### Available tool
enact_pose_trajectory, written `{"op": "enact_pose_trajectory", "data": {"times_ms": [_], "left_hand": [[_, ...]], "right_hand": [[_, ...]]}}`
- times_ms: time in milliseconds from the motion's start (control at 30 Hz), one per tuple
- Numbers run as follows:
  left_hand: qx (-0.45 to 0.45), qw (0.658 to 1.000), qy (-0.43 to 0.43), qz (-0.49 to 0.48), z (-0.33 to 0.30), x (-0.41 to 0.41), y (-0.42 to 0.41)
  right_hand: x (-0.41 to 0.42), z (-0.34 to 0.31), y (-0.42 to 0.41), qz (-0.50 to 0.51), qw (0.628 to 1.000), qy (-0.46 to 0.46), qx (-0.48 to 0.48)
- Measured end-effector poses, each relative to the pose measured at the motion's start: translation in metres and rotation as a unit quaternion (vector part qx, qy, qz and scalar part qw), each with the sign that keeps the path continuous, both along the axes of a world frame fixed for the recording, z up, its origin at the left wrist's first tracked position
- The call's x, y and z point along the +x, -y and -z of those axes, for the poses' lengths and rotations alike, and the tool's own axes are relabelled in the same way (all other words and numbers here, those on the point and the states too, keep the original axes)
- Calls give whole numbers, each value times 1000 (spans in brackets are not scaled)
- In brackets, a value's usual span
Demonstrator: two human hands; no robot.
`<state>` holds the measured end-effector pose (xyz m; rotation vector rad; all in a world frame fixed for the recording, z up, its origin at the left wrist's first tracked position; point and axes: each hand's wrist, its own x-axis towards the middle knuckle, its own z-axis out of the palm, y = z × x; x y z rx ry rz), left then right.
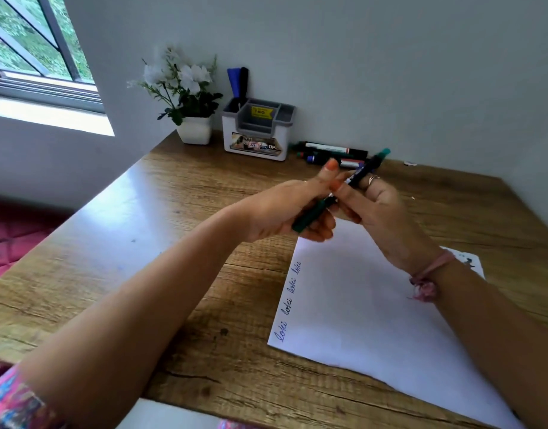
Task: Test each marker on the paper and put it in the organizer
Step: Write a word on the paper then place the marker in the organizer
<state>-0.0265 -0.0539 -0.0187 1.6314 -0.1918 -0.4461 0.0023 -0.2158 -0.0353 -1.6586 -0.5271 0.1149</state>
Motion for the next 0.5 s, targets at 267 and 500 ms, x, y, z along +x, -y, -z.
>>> {"op": "enact_pose_trajectory", "data": {"times_ms": [267, 500], "left_hand": [[-14, 997, 80, -3, 10, -1, 15], [-5, 994, 105, -23, 18, 2, 15]], "right_hand": [[2, -3, 2, -16, 998, -34, 49], [3, -2, 3, -37, 990, -64, 124]]}}
